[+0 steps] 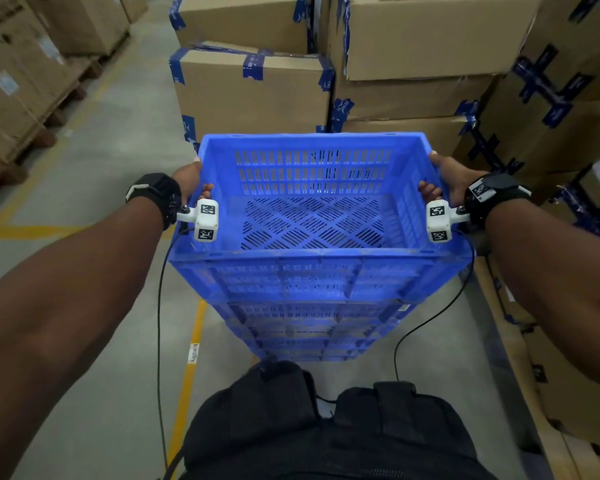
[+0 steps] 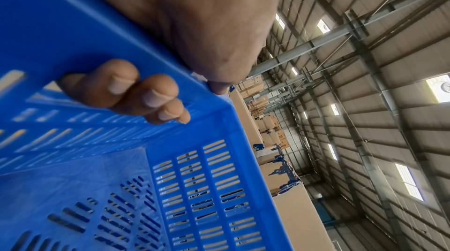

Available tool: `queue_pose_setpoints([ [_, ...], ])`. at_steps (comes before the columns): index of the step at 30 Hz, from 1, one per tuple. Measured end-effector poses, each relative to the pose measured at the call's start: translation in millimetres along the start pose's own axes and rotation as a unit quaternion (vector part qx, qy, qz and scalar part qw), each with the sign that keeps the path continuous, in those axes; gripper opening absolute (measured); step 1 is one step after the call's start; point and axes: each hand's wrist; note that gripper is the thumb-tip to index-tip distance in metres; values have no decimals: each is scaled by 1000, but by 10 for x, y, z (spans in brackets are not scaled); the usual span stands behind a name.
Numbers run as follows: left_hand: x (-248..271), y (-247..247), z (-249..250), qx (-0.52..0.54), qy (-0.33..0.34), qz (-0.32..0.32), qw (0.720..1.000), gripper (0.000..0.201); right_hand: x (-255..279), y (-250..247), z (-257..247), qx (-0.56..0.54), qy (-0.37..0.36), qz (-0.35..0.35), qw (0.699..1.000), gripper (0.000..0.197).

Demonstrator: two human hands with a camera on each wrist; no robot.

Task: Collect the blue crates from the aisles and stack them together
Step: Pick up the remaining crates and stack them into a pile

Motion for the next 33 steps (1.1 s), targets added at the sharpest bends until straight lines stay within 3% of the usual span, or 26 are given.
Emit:
queue_pose_setpoints([
  [10, 36, 36, -47, -9, 1, 19, 1000, 55, 0, -3, 28, 0, -25, -1, 1000, 64],
  [17, 34, 28, -43, -8, 0, 12, 1000, 57, 37, 15, 10, 2, 0, 21, 1000, 70],
  [24, 10, 17, -34, -19, -13, 19, 1000, 58, 72, 47, 11, 8, 4, 44, 999, 69],
  [33, -29, 30, -43, -7, 28, 27, 999, 53, 154, 38, -1, 32, -6, 86, 996, 58],
])
Point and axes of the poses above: each hand's wrist, its own x-axis away from the middle knuckle, its own y-axis out of the palm, z = x × y, and after that the axes turned 14 degrees about -z, right-handed
